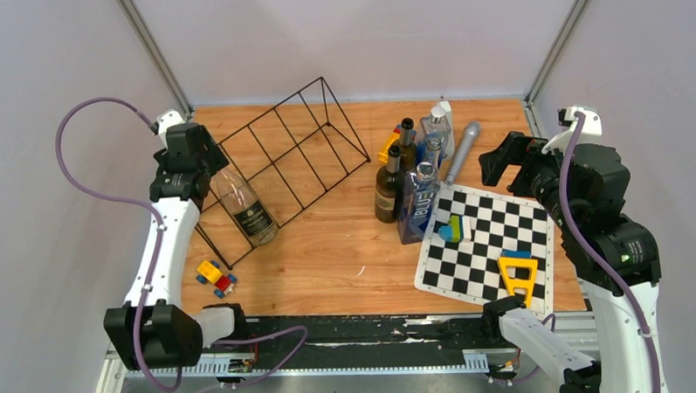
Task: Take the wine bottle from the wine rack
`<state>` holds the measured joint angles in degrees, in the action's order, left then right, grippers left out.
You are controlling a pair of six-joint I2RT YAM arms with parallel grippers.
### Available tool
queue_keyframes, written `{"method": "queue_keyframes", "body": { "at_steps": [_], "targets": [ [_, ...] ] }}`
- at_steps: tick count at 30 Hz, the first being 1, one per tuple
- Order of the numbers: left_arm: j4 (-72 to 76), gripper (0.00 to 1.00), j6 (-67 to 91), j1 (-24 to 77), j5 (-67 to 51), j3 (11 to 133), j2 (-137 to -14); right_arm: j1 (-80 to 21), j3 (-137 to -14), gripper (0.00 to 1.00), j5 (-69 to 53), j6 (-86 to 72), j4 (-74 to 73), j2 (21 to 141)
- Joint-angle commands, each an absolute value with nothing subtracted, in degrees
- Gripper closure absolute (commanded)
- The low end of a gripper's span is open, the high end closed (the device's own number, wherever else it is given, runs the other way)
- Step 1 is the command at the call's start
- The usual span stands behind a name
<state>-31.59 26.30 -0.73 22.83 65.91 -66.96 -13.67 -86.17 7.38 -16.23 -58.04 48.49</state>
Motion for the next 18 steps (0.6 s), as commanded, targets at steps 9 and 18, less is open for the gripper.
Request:
{"method": "queue_keyframes", "body": {
  "at_steps": [9, 18],
  "targets": [
    [-22.42, 0.29, 27.48, -5.68, 14.6, 65.54, -72.67, -13.39, -86.31, 0.05, 7.02, -14.51, -56.64, 47.9],
    [-19.26, 0.33, 27.53, -5.98, 13.54, 65.14, -76.12, -13.36, -86.3, 0.05, 6.83, -14.41, -56.67, 47.81]
  ]
}}
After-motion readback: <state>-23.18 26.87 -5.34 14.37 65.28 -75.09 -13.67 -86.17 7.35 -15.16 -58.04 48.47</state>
